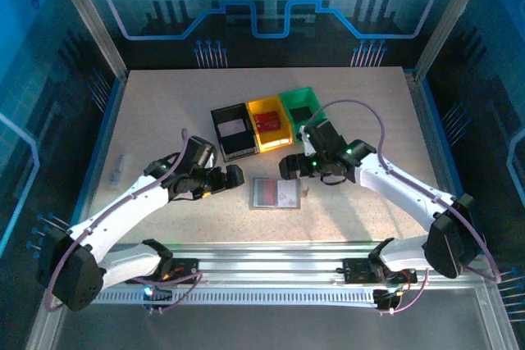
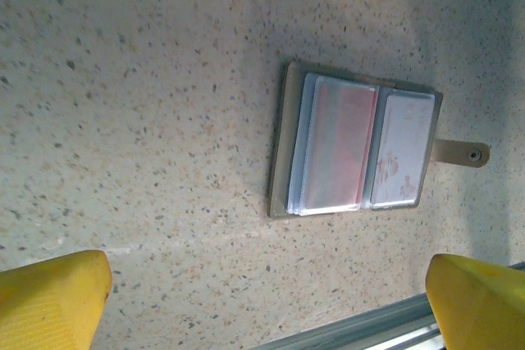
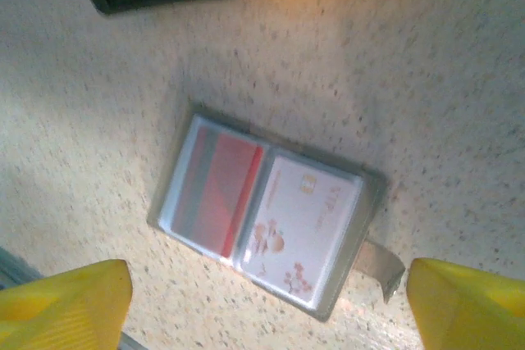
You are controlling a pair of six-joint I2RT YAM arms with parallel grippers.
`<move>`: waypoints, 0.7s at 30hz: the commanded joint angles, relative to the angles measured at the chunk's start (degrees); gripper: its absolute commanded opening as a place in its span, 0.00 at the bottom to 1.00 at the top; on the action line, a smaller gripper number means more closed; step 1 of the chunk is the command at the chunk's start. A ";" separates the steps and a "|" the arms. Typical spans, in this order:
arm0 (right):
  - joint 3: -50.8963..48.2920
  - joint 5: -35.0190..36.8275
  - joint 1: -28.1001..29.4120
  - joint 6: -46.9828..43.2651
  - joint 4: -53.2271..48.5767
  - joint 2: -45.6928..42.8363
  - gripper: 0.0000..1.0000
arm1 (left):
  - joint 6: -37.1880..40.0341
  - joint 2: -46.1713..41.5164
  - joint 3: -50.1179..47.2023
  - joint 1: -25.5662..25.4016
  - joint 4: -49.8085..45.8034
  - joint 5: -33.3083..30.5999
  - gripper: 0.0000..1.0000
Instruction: Take the credit cards out of the card holder
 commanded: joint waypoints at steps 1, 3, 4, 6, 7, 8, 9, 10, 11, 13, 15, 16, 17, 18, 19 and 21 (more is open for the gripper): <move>-3.14 -3.32 2.06 3.48 5.39 -0.49 0.77 | -3.64 1.33 -1.34 -1.25 3.04 1.29 0.99; -4.10 -3.73 3.21 4.60 6.69 0.43 0.70 | -4.04 2.78 -1.08 -1.91 3.14 0.78 0.99; -4.53 -4.16 3.92 5.14 7.75 1.07 0.66 | -4.26 3.57 -0.90 -2.21 3.22 0.69 0.99; -4.83 -4.64 5.49 6.06 9.49 2.62 0.61 | -4.78 4.77 -0.72 -2.74 3.40 0.36 0.99; -4.71 -4.83 6.22 6.42 10.10 3.72 0.58 | -5.09 5.47 -0.63 -2.97 3.56 0.23 0.99; -4.50 -5.05 6.84 6.58 10.56 4.84 0.54 | -5.39 6.23 -0.52 -3.20 3.67 0.16 0.99; -4.31 -5.08 7.29 6.83 10.94 5.70 0.53 | -5.60 6.99 -0.39 -3.36 3.67 0.01 0.99; -4.22 -5.34 7.53 7.13 11.42 6.64 0.50 | -5.73 7.79 -0.35 -3.56 3.70 -0.11 0.99; -4.30 -5.64 7.63 7.75 12.03 7.31 0.48 | -5.89 8.50 -0.15 -3.80 3.67 -0.28 0.99; -4.93 -6.81 7.61 8.85 13.96 8.21 0.45 | -6.20 9.56 -0.19 -4.19 3.71 -0.77 0.99; -5.35 -7.31 7.63 9.61 15.35 8.86 0.43 | -6.59 10.33 -0.46 -4.44 4.10 -0.83 0.99; -5.36 -7.39 7.63 9.84 15.64 9.26 0.42 | -6.77 10.92 -0.54 -4.64 4.27 -0.83 0.99; -5.43 -7.14 7.73 10.12 16.01 9.63 0.42 | -6.99 11.43 -0.63 -4.86 4.50 -0.80 0.99; -5.53 -6.99 7.83 10.26 16.40 9.85 0.40 | -7.08 11.89 -0.56 -5.05 4.63 -0.91 0.99; -5.70 -6.77 7.89 10.48 16.76 10.35 0.40 | -7.22 12.63 -0.42 -5.30 4.68 -1.00 0.99; -6.11 -6.35 7.94 11.08 17.48 11.20 0.36 | -7.36 13.95 -0.03 -5.80 4.81 -1.33 0.99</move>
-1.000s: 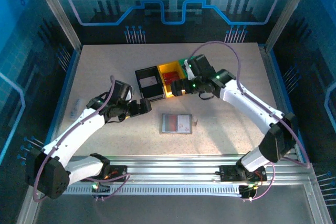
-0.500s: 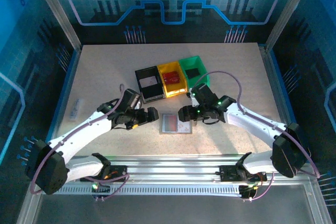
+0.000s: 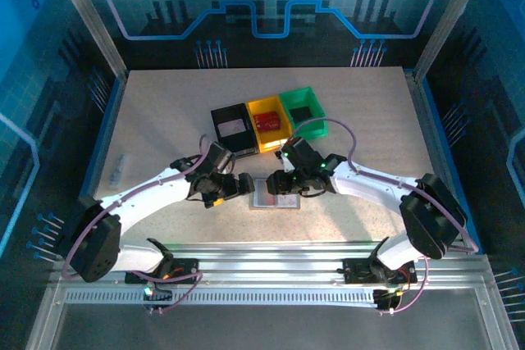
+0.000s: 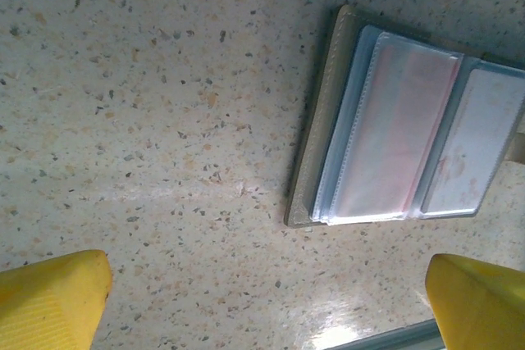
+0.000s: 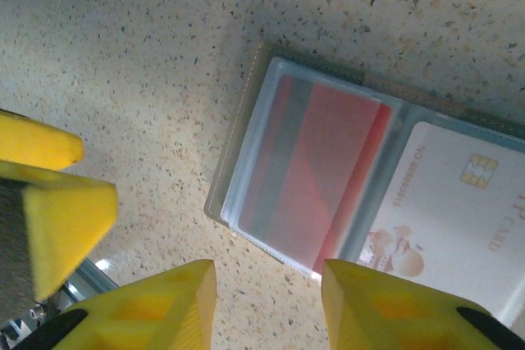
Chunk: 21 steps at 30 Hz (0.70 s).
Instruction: Take the credit cards out of the card holder
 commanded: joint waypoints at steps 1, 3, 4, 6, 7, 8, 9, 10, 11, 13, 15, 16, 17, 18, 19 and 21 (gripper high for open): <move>-1.34 -0.33 0.48 2.00 2.93 1.99 0.35 | -1.60 2.41 0.83 -1.14 0.22 -1.07 0.99; -1.34 -0.37 0.47 2.47 3.55 2.72 0.31 | -1.69 3.41 1.24 -1.81 0.15 -1.51 0.98; -1.34 -0.29 0.51 2.88 3.81 2.92 0.31 | -1.71 3.93 1.57 -2.19 -0.02 -1.82 0.98; -1.34 0.40 0.53 3.26 4.25 2.99 0.30 | -1.71 4.77 2.01 -2.73 -0.12 -2.31 0.97; -2.85 0.95 0.47 3.41 4.42 2.98 0.28 | -1.81 5.23 2.12 -2.99 -0.22 -2.71 0.96; -3.10 1.31 0.47 3.48 4.54 3.04 0.28 | -1.85 5.76 2.27 -3.23 -0.15 -2.92 0.96; -3.24 1.39 0.38 3.60 4.65 3.07 0.27 | -1.89 6.14 2.36 -3.54 0.03 -2.92 0.96; -3.41 1.38 0.24 3.65 4.87 3.30 0.26 | -1.95 6.52 2.42 -3.87 0.21 -3.00 0.95; -3.59 1.20 0.20 3.82 5.09 3.54 0.26 | -2.04 6.90 2.50 -4.19 0.30 -3.18 0.95; -4.04 1.25 -0.01 3.92 5.49 3.98 0.25 | -2.15 7.65 2.69 -4.74 0.63 -3.36 0.93; -4.40 1.23 -0.38 4.08 5.75 4.35 0.25 | -2.19 8.47 3.08 -5.29 0.75 -3.53 0.91; -4.69 1.22 -0.54 4.22 6.05 4.36 0.25 | -2.15 8.74 3.17 -5.45 0.77 -3.68 0.90; -4.94 1.10 -0.68 4.24 6.35 4.36 0.25 | -2.11 9.00 3.35 -5.64 0.75 -3.92 0.89; -5.03 0.99 -0.74 4.30 6.47 4.31 0.25 | -2.20 9.16 3.55 -5.76 0.66 -4.10 0.89; -5.04 1.03 -0.77 4.23 6.56 4.36 0.25 | -2.15 9.20 3.53 -5.86 0.79 -4.24 0.89; -5.03 1.60 -0.86 3.98 6.27 4.28 0.25 | -2.17 9.14 3.45 -5.90 0.96 -4.54 0.88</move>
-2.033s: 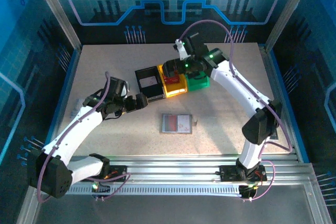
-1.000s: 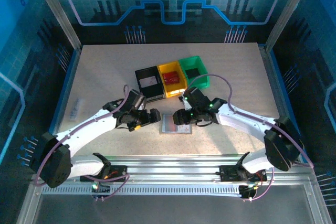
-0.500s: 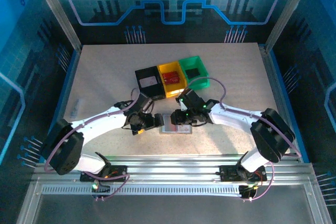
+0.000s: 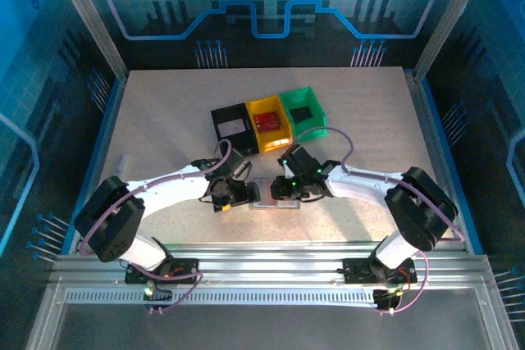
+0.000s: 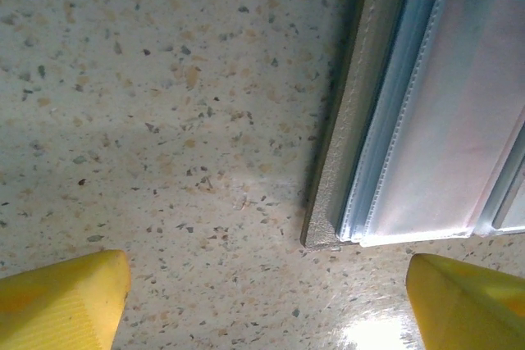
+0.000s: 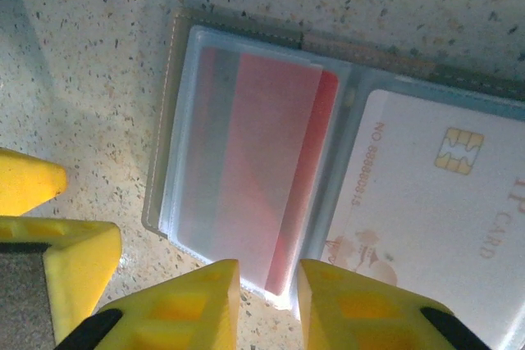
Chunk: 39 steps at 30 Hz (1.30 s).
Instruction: Take the credit cards out of the card holder
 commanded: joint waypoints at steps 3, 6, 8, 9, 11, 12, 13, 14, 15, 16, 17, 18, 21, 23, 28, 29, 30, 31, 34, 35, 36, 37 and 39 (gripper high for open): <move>-0.59 1.98 -0.95 -0.06 0.36 0.46 0.26 | -0.73 0.51 1.39 -0.38 1.06 -0.69 0.88; -1.19 1.72 -2.17 -0.43 0.37 0.47 0.26 | -0.67 0.55 1.40 -0.65 2.53 0.55 0.88; -1.66 1.40 -3.19 -0.62 0.34 0.22 0.24 | -0.39 0.14 1.51 -0.92 3.40 1.14 0.87; -1.83 1.48 -3.55 -0.86 0.35 -0.03 0.23 | -0.17 -0.05 1.60 -0.94 3.60 1.32 0.87; -2.04 1.78 -4.33 -1.36 0.01 -0.72 0.22 | 0.47 -0.51 1.92 -0.98 3.87 1.62 0.87; -2.04 2.10 -4.45 -1.63 -0.21 -0.93 0.22 | 0.66 -0.73 2.06 -1.04 3.94 1.67 0.87; -1.97 2.39 -4.68 -1.90 -0.39 -1.07 0.22 | 0.85 -0.80 2.25 -1.10 4.25 1.97 0.88; -1.87 2.53 -4.89 -2.30 -0.67 -1.03 0.22 | 1.01 -0.77 2.45 -1.11 4.39 2.31 0.87; -1.78 2.49 -5.23 -2.50 -0.95 -0.96 0.19 | 1.00 -0.60 2.82 -1.12 4.40 2.48 0.88; -1.88 2.40 -5.71 -2.62 -1.14 -0.94 0.18 | 1.16 -0.42 3.11 -1.16 4.40 2.64 0.87; -2.10 2.23 -6.08 -2.83 -1.15 -1.03 0.17 | 1.26 -0.33 3.43 -1.37 4.40 2.74 0.87; -2.30 2.55 -6.28 -2.96 -1.28 -1.19 0.16 | 1.22 -0.24 3.64 -1.49 4.36 2.73 0.87; -3.18 2.68 -7.21 -3.43 -1.35 -2.52 0.14 | 1.20 -0.35 4.30 -1.79 4.32 2.64 0.87; -3.94 2.64 -7.99 -3.55 -1.42 -3.77 0.13 | 0.95 -0.50 4.64 -2.02 4.38 2.50 0.87; -5.14 2.97 -9.62 -4.28 -1.56 -5.16 0.11 | 0.51 0.12 6.01 -2.89 4.49 2.39 0.87; -5.34 2.73 -9.78 -4.29 -1.47 -5.01 0.11 | 0.37 0.44 6.35 -3.06 4.49 2.38 0.87; -5.53 2.30 -10.07 -4.33 -1.33 -4.82 0.10 | 0.27 0.70 6.76 -3.33 4.58 2.44 0.87; -5.72 1.94 -10.34 -4.29 -1.17 -4.64 0.09 | 0.15 1.09 7.12 -3.52 4.58 2.34 0.87; -6.50 2.24 -10.84 -4.38 -0.65 -4.64 0.07 | -0.10 1.99 8.31 -4.28 4.66 2.27 0.85; -6.73 2.23 -10.97 -4.42 -0.38 -4.63 0.07 | -0.20 2.36 8.66 -4.43 4.66 2.21 0.85; -6.84 2.02 -11.07 -4.38 -0.13 -4.47 0.07 | -0.29 2.84 9.00 -4.56 4.66 2.42 0.85; -7.04 1.92 -11.18 -4.38 -0.02 -4.24 0.07 | -0.38 3.34 9.41 -4.71 4.66 2.62 0.85; -7.24 1.89 -11.28 -4.46 0.32 -3.78 0.06 | -0.46 4.33 10.13 -5.17 4.66 2.65 0.85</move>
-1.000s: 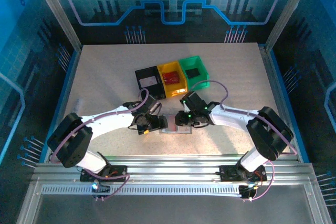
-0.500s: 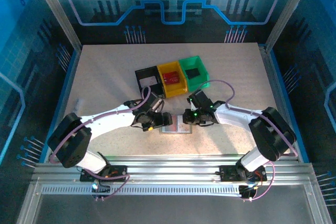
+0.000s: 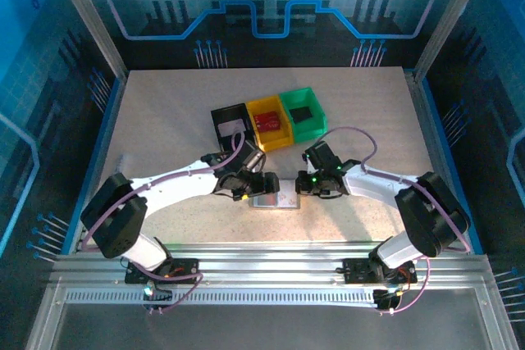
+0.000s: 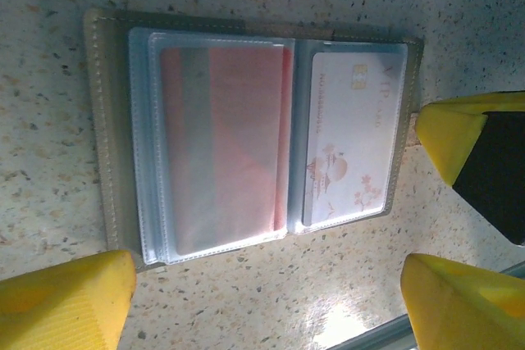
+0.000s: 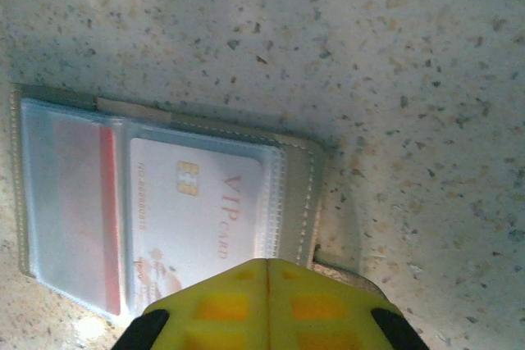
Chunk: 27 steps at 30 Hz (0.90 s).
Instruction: Take the credit cards out of the card holder
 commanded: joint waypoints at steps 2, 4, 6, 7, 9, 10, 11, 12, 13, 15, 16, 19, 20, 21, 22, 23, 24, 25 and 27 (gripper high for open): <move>-1.21 -0.43 -0.90 -0.64 1.15 0.57 0.05 | -0.50 2.16 2.60 -1.23 -0.13 0.98 0.85; -1.79 -0.96 -1.07 -0.39 2.12 1.01 0.04 | -0.77 2.88 3.01 -1.64 0.47 1.31 0.83; -2.05 -1.03 -1.21 -0.38 2.56 1.50 0.04 | -1.17 3.44 3.15 -1.81 1.27 1.89 0.81; -2.10 -0.97 -1.28 -0.38 2.69 1.79 0.03 | -1.28 3.80 3.18 -1.92 1.52 2.11 0.81; -2.43 -0.88 -1.54 -0.41 2.99 2.20 0.03 | -1.50 4.49 3.36 -2.08 2.00 2.55 0.80; -2.77 -0.91 -1.66 -0.38 3.36 2.29 0.03 | -1.69 4.82 3.36 -2.18 2.35 2.78 0.79; -2.94 -0.93 -1.77 -0.39 3.60 2.37 0.02 | -1.87 5.08 3.36 -2.26 2.65 3.02 0.79; -3.02 -0.98 -1.77 -0.38 3.70 2.54 0.02 | -1.96 5.30 3.42 -2.46 3.07 3.24 0.79; -3.01 -1.04 -1.78 -0.40 3.84 2.83 0.02 | -2.08 5.44 3.45 -2.47 3.26 3.31 0.78; -2.78 -1.14 -1.76 -0.36 3.86 3.41 0.01 | -2.31 5.82 3.53 -2.68 3.69 3.40 0.76; -2.72 -1.23 -1.75 -0.48 3.89 3.77 0.00 | -2.41 5.86 3.53 -2.80 4.08 3.60 0.75; -2.82 -1.04 -1.85 -0.38 4.11 4.22 0.00 | -2.77 6.43 3.86 -3.02 4.84 4.06 0.73; -2.88 -1.05 -1.91 -0.30 4.12 4.26 0.00 | -2.84 6.66 3.97 -3.10 4.82 4.13 0.73; -2.92 -0.98 -1.89 -0.26 4.14 4.22 0.00 | -2.87 6.88 4.08 -3.26 5.01 4.15 0.72; -3.01 -0.99 -1.92 -0.16 4.18 4.22 0.00 | -2.98 7.03 4.06 -3.31 5.28 4.15 0.71; -3.02 -1.10 -1.92 -0.11 4.18 4.22 0.00 | -3.05 7.15 3.85 -3.39 5.61 4.19 0.69; -3.00 -1.25 -1.98 -0.16 4.13 4.22 0.00 | -3.17 7.24 3.57 -3.32 6.14 4.27 0.68; -3.05 -1.33 -1.94 -0.05 4.21 4.30 0.00 | -3.32 7.41 3.36 -3.32 6.58 4.32 0.67; -3.17 -1.60 -1.93 -0.02 4.38 4.38 0.00 | -3.38 7.77 3.05 -3.34 7.22 4.30 0.65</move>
